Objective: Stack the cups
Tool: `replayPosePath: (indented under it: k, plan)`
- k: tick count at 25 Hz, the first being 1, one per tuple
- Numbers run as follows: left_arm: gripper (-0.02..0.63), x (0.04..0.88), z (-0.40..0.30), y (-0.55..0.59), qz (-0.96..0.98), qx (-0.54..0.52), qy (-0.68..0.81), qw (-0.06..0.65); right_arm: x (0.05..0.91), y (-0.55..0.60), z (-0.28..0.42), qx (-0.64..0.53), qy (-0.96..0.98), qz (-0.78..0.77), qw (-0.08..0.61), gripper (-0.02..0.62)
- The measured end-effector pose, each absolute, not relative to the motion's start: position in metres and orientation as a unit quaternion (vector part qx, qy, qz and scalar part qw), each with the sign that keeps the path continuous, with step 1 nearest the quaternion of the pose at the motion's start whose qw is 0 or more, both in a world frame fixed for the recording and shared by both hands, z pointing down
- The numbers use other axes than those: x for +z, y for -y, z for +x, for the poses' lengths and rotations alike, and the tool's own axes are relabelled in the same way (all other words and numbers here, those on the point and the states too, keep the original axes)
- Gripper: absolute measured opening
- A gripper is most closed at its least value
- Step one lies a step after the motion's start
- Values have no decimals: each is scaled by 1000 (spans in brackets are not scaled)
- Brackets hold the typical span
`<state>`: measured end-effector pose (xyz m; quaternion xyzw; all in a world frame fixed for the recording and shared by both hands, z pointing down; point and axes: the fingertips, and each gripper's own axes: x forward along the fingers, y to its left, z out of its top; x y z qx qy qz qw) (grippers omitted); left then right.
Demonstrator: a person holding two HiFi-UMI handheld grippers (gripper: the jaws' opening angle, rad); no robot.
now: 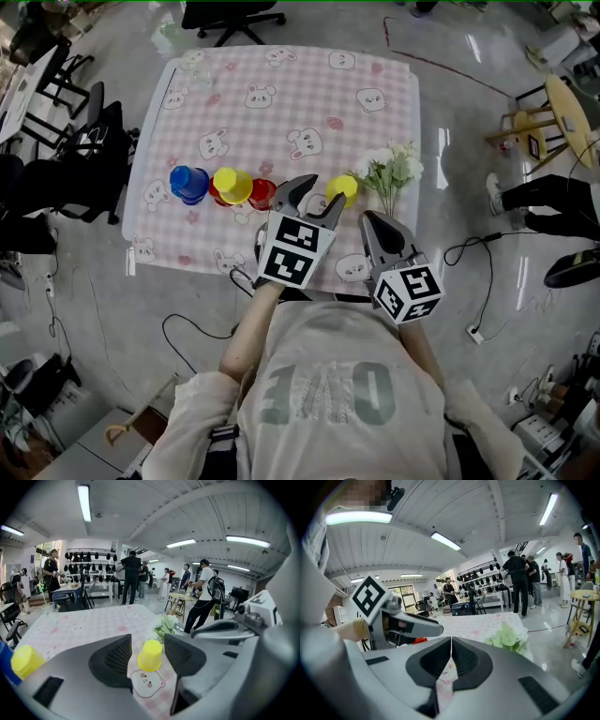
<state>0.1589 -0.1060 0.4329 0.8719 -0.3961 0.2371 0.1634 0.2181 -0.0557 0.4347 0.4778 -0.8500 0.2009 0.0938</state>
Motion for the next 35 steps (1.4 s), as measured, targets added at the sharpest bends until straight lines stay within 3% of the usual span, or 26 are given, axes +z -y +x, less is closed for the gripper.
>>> replayPosePath:
  k: [9, 18, 22, 26, 35]
  plan:
    - [249, 508, 194, 113, 845, 307, 413, 146, 452, 42, 298, 212, 826, 513, 104, 29]
    - [209, 504, 196, 116, 857, 289, 397, 153, 453, 44, 306, 213, 820, 521, 109, 29]
    - [206, 458, 187, 111, 872, 256, 393, 141, 448, 47, 289, 217, 822, 517, 102, 29]
    - [206, 394, 151, 100, 876, 235, 409, 101, 445, 50, 253, 218, 835, 496, 96, 29]
    - [206, 301, -2, 100, 824, 214, 521, 66, 437, 57, 159, 232, 864, 443, 63, 29]
